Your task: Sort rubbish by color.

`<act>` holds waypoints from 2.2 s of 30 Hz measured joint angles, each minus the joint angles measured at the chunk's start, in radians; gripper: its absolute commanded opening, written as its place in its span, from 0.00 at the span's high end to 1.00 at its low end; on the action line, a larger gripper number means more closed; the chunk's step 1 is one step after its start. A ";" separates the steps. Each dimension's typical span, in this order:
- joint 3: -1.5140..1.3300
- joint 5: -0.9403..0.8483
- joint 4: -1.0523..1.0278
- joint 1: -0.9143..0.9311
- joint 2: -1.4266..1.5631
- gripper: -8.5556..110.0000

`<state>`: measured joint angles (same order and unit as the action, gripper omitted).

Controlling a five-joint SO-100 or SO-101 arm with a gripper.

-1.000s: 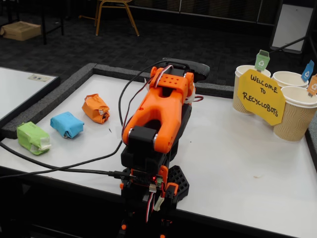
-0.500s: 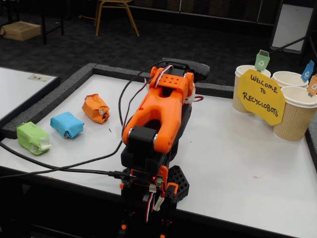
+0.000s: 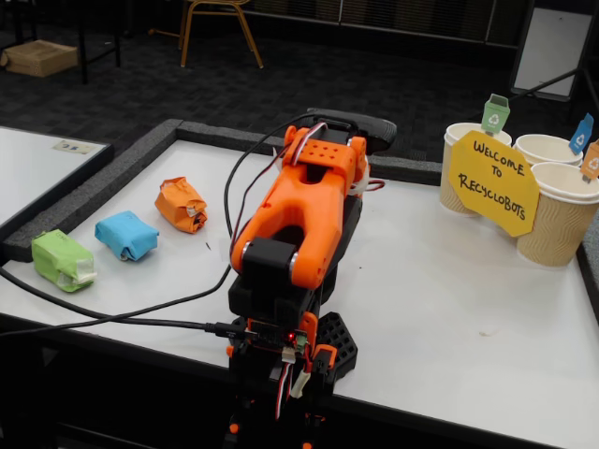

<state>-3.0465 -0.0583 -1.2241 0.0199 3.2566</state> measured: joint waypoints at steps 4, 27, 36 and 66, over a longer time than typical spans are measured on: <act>0.000 0.000 0.005 0.017 0.000 0.84; 0.000 0.000 0.031 0.109 0.000 0.84; 0.008 0.000 0.003 0.018 0.000 0.82; 0.804 0.000 -0.256 -0.574 -0.673 0.78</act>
<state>-2.2427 -0.0583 -1.4803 -0.5538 2.5832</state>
